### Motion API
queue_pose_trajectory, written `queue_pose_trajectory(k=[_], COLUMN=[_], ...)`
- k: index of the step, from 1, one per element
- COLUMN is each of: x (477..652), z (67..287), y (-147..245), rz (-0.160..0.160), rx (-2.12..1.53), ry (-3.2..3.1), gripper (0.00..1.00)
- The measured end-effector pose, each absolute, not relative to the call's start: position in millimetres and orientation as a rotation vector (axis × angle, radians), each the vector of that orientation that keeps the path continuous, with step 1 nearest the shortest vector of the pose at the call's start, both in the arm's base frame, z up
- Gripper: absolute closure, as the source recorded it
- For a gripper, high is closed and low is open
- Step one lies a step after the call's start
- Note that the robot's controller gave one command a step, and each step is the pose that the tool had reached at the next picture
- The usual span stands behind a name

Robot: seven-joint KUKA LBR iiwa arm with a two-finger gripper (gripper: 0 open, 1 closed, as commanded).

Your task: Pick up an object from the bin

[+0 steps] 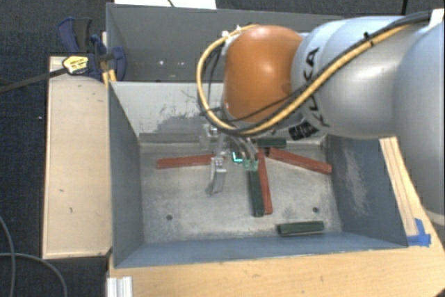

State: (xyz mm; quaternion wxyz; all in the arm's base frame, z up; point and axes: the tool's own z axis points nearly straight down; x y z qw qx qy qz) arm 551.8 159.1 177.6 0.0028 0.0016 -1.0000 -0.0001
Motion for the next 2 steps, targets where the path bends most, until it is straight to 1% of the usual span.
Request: queue_pose_trajectory(k=[1,2], x=[553.8,581.4], z=[181.5,132.0], y=[158.5,188.2], rz=[-0.002,-0.006], rx=[-0.001,0.036], ry=[-3.143,-3.153], gripper=[0.00,0.00])
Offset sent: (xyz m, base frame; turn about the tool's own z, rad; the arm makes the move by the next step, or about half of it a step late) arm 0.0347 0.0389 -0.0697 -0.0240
